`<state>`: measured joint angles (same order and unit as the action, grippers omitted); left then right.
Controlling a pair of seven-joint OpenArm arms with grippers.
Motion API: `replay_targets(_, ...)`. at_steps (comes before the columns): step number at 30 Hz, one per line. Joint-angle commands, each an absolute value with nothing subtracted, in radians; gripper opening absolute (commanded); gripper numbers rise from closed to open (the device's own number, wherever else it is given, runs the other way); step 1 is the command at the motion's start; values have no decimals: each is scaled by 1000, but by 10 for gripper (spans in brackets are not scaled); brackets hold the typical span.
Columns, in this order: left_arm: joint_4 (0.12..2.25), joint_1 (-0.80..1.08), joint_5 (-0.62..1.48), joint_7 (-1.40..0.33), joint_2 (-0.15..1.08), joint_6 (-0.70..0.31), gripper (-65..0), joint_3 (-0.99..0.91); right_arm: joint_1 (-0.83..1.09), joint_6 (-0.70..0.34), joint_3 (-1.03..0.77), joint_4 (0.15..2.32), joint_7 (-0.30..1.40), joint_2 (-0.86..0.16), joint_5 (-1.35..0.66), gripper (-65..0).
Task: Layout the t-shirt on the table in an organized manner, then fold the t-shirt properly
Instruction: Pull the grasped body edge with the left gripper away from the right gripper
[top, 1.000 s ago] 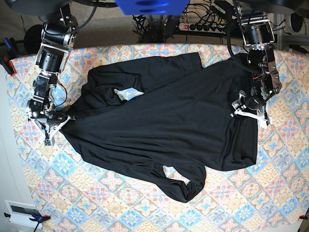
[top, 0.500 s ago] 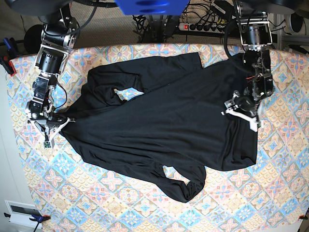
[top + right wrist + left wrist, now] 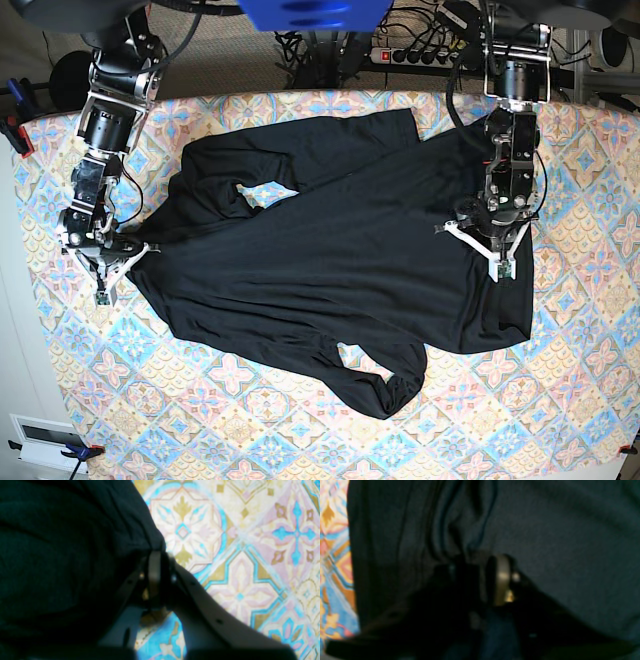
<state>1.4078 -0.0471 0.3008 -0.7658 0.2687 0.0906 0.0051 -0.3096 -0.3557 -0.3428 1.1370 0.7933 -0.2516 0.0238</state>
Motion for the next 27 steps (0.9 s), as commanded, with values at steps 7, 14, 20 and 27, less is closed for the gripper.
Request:
replay_targets(7, 1475, -42, 332, -828, 268, 84, -650, -177, -335, -354, -346, 1152, 773, -268, 19, -650)
replay_targets(14, 1624, 24, 335, -829, 303, 82, -650, -280, -338, -354, -346, 1148, 773, -268, 19, -650)
replay_targets(20, 1661, 81, 329, -828, 305, 84, -650, -367, -338, -354, -346, 1147, 773, -268, 19, -650)
replay_targets(27, 1662, 128, 325, -828, 305, 84, -650, -418, -340, -352, -346, 1147, 777, -268, 19, -650)
